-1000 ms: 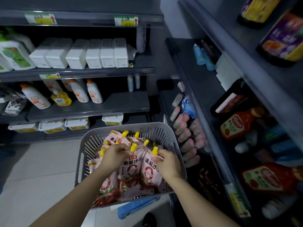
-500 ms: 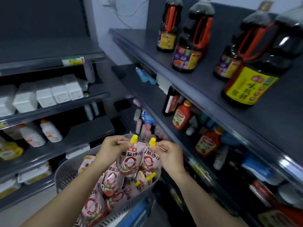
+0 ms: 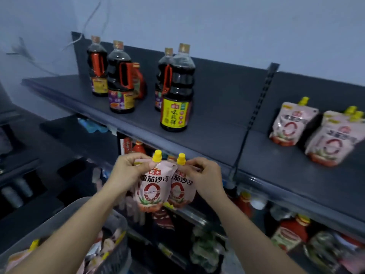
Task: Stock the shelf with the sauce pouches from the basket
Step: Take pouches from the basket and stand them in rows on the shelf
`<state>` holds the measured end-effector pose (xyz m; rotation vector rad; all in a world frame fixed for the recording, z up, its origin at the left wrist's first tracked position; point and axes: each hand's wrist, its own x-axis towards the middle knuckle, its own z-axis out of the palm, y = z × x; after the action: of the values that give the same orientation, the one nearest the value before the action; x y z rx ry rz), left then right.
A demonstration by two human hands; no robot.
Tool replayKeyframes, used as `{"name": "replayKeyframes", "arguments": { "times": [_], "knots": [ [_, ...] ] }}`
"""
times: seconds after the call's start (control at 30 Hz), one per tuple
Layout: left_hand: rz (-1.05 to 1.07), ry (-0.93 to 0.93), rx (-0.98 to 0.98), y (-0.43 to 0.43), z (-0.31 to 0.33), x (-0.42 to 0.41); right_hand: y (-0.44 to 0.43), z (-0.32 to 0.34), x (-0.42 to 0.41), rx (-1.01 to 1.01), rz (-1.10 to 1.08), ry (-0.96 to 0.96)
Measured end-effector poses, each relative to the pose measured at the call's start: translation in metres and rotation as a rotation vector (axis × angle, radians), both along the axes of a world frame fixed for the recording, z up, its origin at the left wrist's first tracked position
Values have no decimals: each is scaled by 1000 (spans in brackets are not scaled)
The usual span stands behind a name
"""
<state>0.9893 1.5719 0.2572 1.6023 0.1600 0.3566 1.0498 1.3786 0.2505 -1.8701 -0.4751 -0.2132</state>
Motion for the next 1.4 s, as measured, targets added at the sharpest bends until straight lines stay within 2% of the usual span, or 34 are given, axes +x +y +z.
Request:
{"name": "replayKeyframes", "arguments": {
  "times": [0.27, 0.5, 0.67, 1.1, 1.4],
  "knots": [
    [-163, -100, -27, -131, 61, 22, -136, 76, -13, 24, -136, -218],
    [-242, -184, -54, -227, 99, 40, -239, 121, -16, 98, -221, -123],
    [-324, -201, -145, -283, 120, 51, -295, 134, -13, 158, -269, -84],
    [-381, -163, -36, -326, 134, 130, -353, 127, 45, 192, -366, -73],
    [-425, -111, -62, -321, 128, 203, -360, 122, 98, 160, -468, -59]
  ]
}}
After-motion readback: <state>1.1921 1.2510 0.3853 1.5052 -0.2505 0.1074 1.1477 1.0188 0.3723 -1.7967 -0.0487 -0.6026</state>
